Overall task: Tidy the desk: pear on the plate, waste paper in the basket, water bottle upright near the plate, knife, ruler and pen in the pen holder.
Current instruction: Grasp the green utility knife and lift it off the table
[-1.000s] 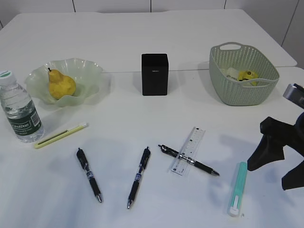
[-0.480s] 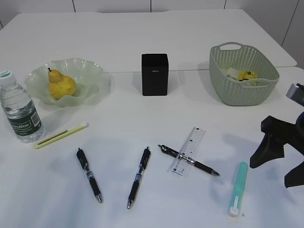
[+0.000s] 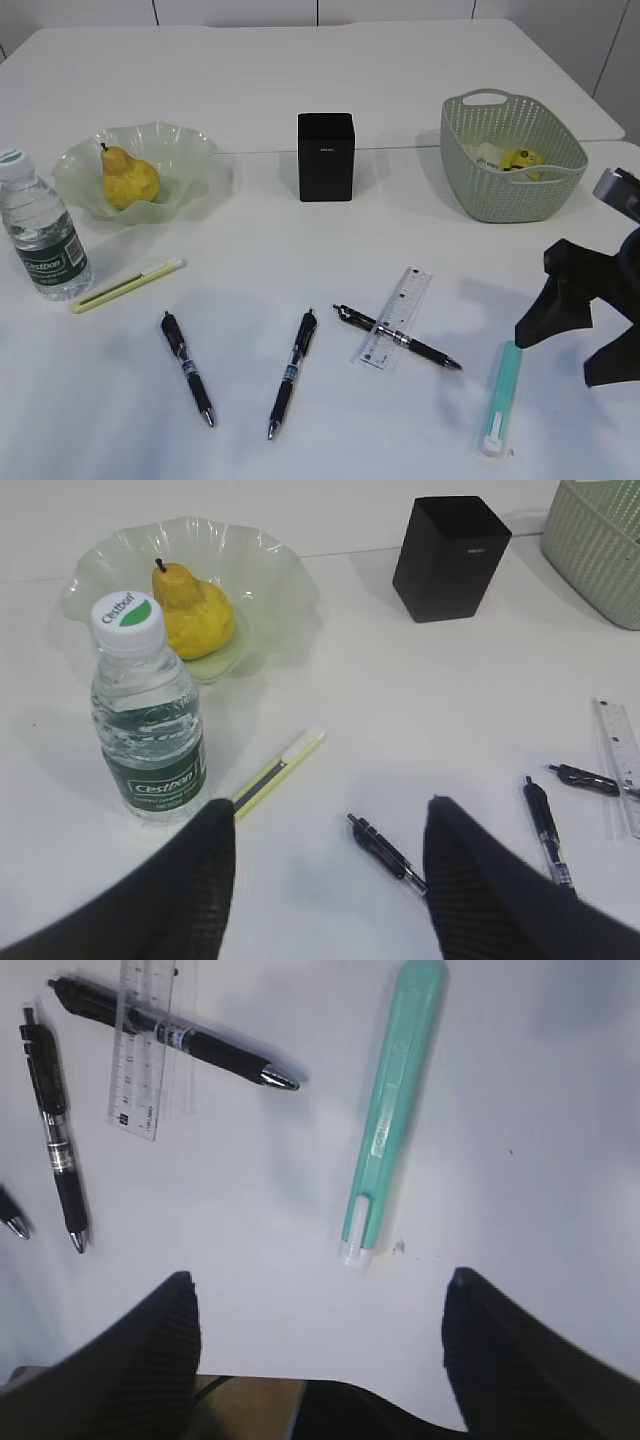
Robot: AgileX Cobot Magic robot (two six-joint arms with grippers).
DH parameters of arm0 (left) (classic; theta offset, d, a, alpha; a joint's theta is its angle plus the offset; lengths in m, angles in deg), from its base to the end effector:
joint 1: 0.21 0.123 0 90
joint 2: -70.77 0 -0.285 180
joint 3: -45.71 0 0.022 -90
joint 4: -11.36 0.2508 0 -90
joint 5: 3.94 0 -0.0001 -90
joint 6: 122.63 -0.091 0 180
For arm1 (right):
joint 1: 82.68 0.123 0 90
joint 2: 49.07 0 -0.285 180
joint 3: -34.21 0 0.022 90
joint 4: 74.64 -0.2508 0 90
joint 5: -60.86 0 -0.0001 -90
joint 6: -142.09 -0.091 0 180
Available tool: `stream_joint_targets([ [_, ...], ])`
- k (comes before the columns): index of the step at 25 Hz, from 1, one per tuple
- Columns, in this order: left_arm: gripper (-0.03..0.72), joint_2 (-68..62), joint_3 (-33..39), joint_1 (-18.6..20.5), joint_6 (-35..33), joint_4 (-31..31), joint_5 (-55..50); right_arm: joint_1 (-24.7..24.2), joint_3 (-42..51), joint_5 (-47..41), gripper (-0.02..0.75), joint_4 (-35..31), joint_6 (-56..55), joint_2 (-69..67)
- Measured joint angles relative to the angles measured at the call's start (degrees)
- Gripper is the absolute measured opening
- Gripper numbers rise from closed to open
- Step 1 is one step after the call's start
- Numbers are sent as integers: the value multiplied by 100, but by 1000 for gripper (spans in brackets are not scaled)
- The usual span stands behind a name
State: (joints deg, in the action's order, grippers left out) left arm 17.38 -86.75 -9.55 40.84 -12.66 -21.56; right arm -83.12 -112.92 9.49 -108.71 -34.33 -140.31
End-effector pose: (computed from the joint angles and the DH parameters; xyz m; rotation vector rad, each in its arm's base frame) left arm 0.1568 -0.0372 0.2846 0.1287 2.0491 -0.2984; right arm 0.2404 0.0380 0.2049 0.4502 2.9301 0.7157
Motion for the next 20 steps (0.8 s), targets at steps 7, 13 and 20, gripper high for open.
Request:
stream_joint_targets([
  [7, 417, 0, 0, 0, 0, 11, 0, 0, 0, 180, 586, -1280, 69, 0],
  [13, 415, 0, 0, 0, 0, 11, 0, 0, 0, 265, 586, -1833, 175, 0],
  [20, 410, 0, 0, 0, 0, 11, 0, 0, 0, 604, 586, -1575, 531, -9],
])
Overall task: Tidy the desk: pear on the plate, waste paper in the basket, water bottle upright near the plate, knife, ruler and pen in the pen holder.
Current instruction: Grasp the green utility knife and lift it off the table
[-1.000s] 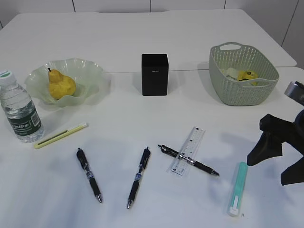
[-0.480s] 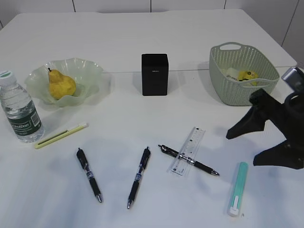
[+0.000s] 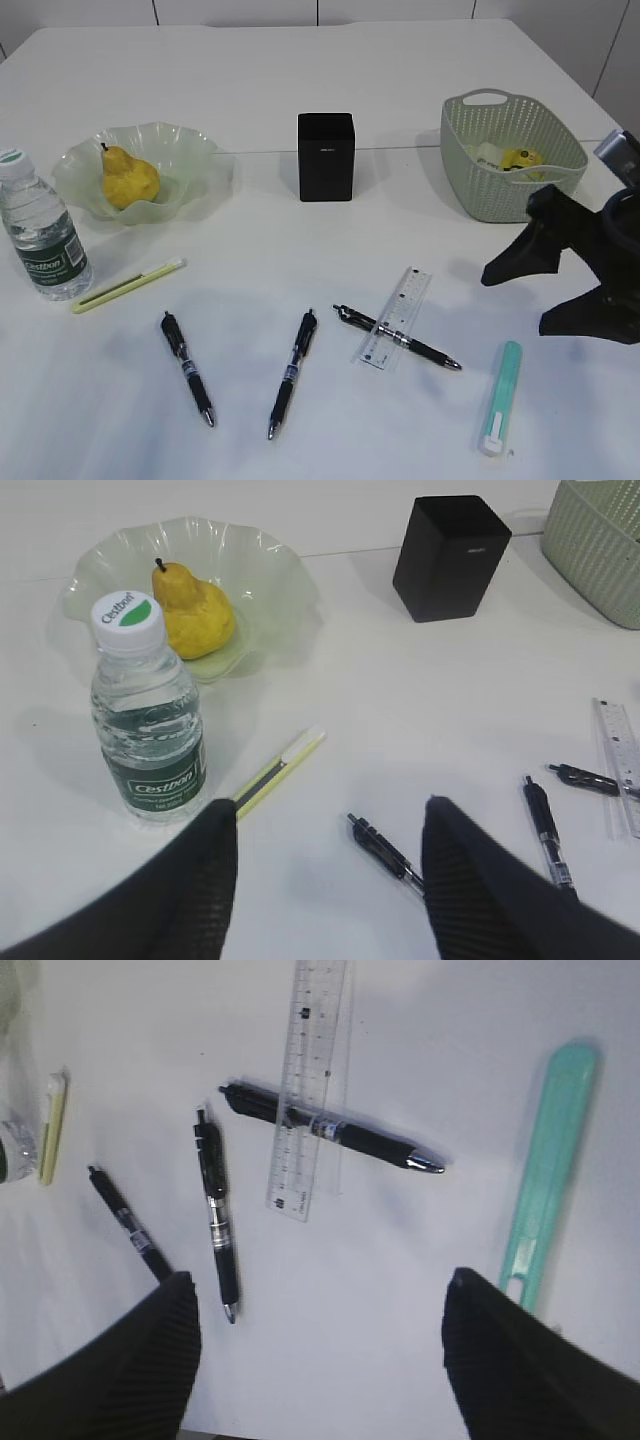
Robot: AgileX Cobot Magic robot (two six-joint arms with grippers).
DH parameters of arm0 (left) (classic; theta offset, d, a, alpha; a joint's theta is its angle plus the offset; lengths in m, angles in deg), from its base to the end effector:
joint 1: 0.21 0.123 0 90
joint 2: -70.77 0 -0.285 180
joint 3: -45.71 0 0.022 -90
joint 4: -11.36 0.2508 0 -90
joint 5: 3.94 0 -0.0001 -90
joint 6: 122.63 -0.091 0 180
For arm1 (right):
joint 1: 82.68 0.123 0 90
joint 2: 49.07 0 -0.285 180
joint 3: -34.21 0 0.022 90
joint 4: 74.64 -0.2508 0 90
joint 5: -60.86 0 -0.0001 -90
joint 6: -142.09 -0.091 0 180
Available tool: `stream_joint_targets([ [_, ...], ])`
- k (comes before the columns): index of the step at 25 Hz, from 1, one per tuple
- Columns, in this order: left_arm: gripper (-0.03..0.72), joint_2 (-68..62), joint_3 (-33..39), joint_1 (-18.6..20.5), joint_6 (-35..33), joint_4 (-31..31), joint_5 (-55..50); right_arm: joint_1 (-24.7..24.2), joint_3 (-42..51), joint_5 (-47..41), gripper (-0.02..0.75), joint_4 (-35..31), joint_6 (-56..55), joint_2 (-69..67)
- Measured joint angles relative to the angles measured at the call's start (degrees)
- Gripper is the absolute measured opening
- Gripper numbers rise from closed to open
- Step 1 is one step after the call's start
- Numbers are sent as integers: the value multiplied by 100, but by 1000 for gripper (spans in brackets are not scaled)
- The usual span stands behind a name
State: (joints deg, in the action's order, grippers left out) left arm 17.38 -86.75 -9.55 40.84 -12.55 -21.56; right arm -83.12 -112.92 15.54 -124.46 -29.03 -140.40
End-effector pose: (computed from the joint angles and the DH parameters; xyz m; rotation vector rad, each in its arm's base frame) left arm 0.1568 -0.0372 0.2846 0.1303 2.0491 -0.2967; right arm 0.2562 0.0475 0.2147 0.5893 2.7067 0.9336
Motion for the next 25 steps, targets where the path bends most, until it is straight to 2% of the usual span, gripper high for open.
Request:
stream_joint_targets([
  [6, 409, 0, 0, 0, 0, 0, 0, 0, 0, 65, 586, 439, 4, 0],
  [12, 399, 0, 0, 0, 0, 0, 0, 0, 0, -100, 586, 1142, -450, -282],
  [25, 394, 0, 0, 0, -13, 0, 0, 0, -44, -84, 586, 1437, -753, -648],
])
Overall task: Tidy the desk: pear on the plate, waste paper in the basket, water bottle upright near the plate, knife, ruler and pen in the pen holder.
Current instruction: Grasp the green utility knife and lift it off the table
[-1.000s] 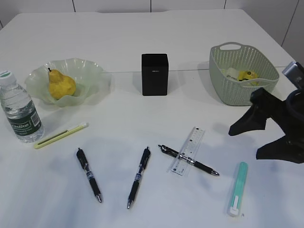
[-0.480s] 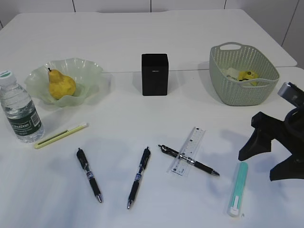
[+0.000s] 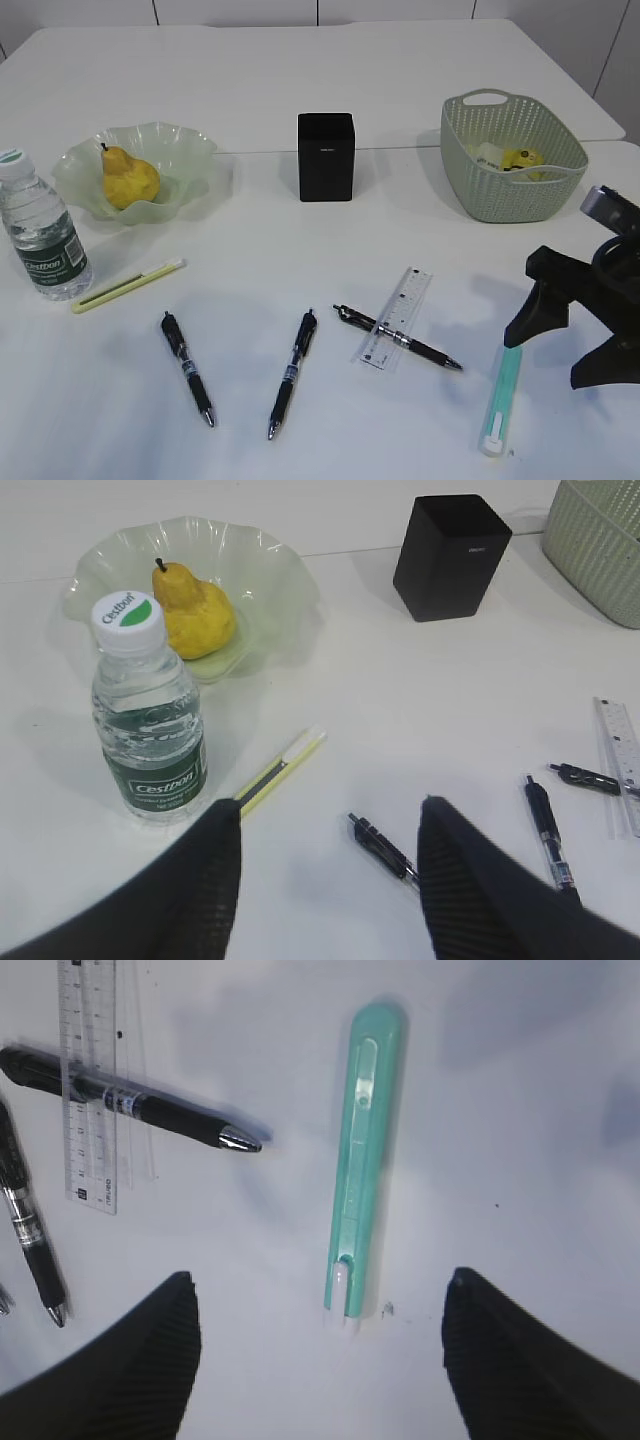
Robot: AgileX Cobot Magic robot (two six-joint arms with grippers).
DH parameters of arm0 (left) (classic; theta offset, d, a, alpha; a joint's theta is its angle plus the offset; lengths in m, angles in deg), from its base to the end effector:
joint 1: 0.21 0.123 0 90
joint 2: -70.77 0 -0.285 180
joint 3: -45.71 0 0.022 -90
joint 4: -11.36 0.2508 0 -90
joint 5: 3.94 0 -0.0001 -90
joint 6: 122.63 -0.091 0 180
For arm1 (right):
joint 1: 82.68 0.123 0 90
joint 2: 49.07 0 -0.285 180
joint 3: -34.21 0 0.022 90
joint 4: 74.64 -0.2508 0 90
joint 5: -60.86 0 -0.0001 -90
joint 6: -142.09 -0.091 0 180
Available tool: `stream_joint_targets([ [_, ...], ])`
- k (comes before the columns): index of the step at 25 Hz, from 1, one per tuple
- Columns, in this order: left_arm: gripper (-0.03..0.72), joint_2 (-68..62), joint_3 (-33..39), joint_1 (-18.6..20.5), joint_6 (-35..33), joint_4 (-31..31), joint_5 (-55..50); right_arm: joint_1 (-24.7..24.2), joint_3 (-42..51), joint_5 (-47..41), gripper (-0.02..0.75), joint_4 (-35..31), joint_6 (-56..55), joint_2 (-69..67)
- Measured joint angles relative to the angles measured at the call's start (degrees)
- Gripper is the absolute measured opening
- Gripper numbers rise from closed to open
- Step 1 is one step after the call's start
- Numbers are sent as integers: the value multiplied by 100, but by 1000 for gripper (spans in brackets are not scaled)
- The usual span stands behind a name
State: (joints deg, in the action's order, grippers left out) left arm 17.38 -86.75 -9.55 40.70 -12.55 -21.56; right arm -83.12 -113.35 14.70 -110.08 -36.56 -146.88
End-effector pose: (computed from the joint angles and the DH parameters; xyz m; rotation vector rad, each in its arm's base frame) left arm 0.1568 -0.0372 0.2846 0.1328 2.0488 -0.2951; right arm 0.2581 0.0361 0.1786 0.6038 2.9340 0.6939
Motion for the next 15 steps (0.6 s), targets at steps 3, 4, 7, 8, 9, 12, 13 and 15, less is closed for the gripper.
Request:
stream_joint_targets([
  [3, 394, 0, 0, 0, -4, 0, 0, 0, 0, -13, 586, 0, 72, 0],
  [4, 394, 0, 0, 0, -4, 0, -4, 0, 0, -48, 586, 0, 82, 0],
  [7, 394, 0, 0, 0, -4, 0, -45, 0, 0, -87, 586, -111, 82, 0],
  [8, 394, 0, 0, 0, -4, 0, -55, 0, 0, -86, 586, -181, 82, 0],
  [9, 393, 0, 0, 0, -4, 0, -68, 0, 0, -86, 586, -254, 82, 0],
  [12, 393, 0, 0, 0, -4, 0, -89, 0, 0, -86, 586, -482, 92, 0],
  [13, 393, 0, 0, 0, -4, 0, -94, 0, 0, -37, 586, -543, 92, 0],
  [15, 393, 0, 0, 0, -4, 0, -103, 0, 0, 74, 586, -557, 92, 0],
])
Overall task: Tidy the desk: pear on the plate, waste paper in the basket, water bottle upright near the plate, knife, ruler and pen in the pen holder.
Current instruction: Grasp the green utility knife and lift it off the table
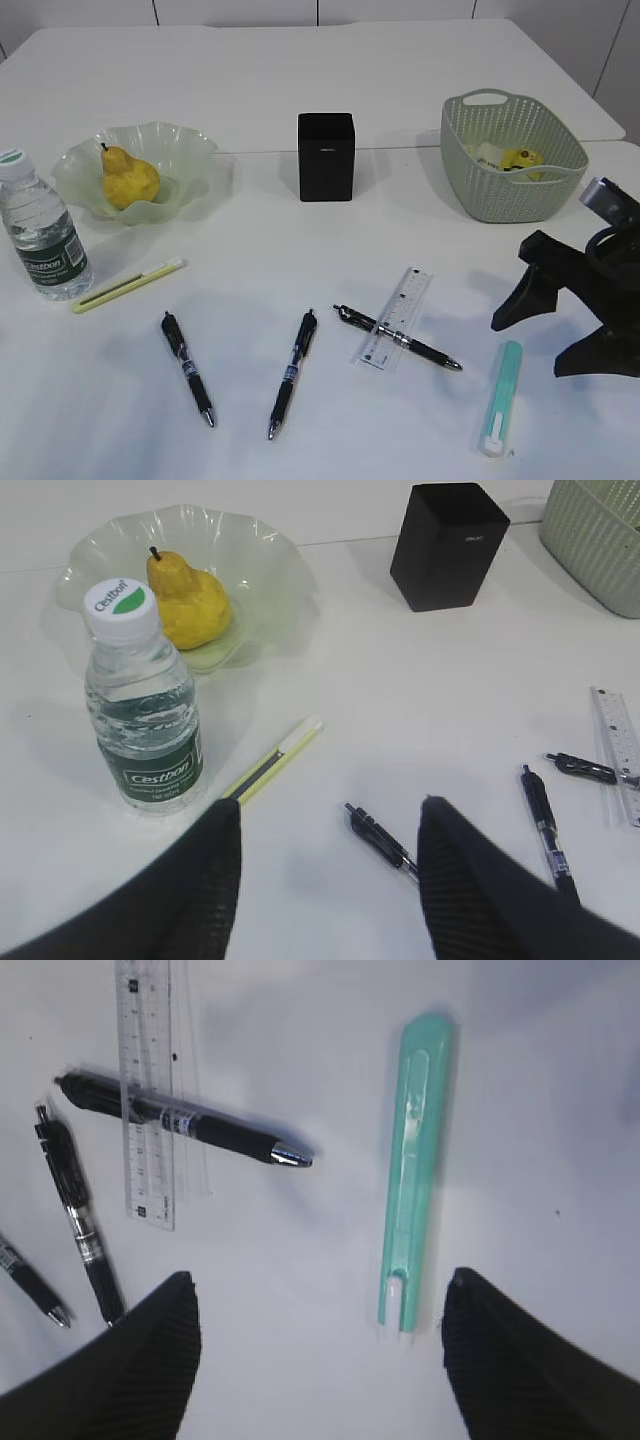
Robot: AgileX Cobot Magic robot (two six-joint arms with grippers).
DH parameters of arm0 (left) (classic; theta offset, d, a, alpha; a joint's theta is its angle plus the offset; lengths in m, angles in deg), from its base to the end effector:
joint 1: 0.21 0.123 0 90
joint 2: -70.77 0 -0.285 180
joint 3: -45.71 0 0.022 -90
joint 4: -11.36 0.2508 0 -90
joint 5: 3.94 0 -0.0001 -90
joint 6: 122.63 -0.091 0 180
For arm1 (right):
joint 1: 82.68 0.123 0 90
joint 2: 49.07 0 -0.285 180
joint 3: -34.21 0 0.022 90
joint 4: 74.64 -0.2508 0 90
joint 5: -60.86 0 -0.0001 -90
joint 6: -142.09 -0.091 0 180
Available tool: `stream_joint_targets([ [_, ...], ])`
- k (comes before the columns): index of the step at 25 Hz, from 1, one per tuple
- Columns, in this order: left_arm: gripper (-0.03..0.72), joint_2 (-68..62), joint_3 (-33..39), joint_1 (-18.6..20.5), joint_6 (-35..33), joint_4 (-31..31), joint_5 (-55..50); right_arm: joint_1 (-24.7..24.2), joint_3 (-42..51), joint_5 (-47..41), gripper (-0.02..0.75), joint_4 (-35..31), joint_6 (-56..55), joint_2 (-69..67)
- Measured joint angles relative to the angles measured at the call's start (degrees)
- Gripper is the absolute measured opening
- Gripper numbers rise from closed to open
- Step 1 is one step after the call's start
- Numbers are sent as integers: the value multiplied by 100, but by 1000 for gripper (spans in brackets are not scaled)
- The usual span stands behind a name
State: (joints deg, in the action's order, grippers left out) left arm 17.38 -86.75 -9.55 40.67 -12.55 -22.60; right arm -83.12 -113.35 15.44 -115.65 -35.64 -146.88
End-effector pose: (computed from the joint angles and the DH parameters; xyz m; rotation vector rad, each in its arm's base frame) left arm 0.1560 -0.0377 0.2833 0.1395 2.0653 -0.3000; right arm 0.2617 0.0406 0.1815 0.6774 2.8764 0.7889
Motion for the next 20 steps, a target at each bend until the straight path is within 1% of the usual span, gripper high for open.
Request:
stream_joint_targets([
  [6, 393, 0, 0, 0, 0, 0, 0, 0, 0, 356, 586, 139, 0, 0],
  [10, 393, 0, 0, 0, 0, 0, -4, 0, -5, 400, 586, 174, 0, 0],
  [14, 393, 0, 0, 0, 0, 0, -13, 26, -216, 375, 586, 364, 2, 0],
  [17, 393, 0, 0, 0, 0, 0, -13, 182, -595, 244, 586, 714, -227, -91],
  [20, 393, 0, 0, 0, 0, 0, -13, 462, -980, -109, 586, 1259, -650, -428],
])
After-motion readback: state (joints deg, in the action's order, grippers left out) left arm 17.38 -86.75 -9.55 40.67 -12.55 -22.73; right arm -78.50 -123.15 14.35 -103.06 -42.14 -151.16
